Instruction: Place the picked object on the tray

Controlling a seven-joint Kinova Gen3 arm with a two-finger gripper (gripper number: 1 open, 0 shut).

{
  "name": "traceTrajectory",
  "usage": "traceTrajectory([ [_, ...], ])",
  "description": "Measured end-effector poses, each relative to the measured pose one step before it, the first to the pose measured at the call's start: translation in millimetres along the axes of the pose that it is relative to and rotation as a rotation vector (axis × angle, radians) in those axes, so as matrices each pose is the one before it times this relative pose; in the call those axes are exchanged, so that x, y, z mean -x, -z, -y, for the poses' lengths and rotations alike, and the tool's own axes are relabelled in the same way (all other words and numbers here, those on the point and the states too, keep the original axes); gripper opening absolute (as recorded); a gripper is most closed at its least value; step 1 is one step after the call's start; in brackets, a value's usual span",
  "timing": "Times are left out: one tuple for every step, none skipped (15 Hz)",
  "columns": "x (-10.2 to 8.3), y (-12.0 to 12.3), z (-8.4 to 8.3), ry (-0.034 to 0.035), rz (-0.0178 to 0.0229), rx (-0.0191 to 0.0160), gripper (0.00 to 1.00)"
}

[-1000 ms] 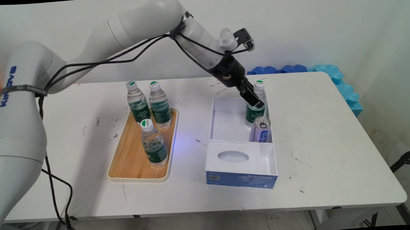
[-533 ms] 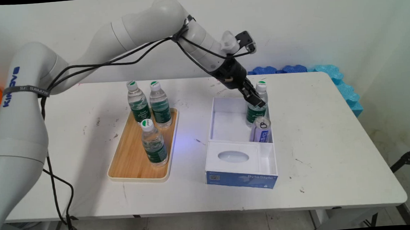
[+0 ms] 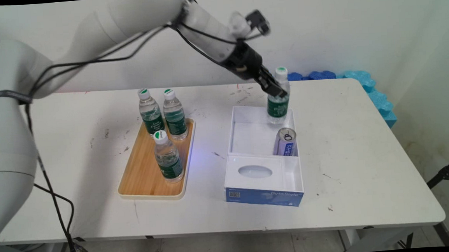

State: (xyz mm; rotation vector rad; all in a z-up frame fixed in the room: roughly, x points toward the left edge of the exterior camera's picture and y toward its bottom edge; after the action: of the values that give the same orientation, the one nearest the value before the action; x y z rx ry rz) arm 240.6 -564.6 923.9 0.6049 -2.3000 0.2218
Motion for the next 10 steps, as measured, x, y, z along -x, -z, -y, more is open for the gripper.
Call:
traceTrajectory([
  [-1.07,16.28,-2.56,0.00287,-0.01592,-0.00923,0.0],
  [-0.48,19.79,-3.43,0.00278,-0.01726,-0.00815,0.0],
  [0.38,21.46,-4.13,-0.00016,-0.01492,-0.00622,0.0],
  [0.87,18.59,-3.5,-0.00238,-0.00991,-0.00443,0.0],
  [2.21,21.93,-4.03,-0.00482,-0.00818,-0.00406,0.0],
  [3.19,22.37,-3.04,-0.00354,-0.00643,-0.00368,0.0],
  [3.59,18.5,-2.19,-0.00228,-0.00203,-0.00238,0.0],
  [4.95,20.9,-1.47,-0.00127,-0.00135,-0.00272,0.0],
  [6.26,19.75,-0.92,0.00018,0.00271,-0.00135,0.0],
  [6.38,16.21,-0.34,0.00191,0.00472,-0.00078,0.0],
])
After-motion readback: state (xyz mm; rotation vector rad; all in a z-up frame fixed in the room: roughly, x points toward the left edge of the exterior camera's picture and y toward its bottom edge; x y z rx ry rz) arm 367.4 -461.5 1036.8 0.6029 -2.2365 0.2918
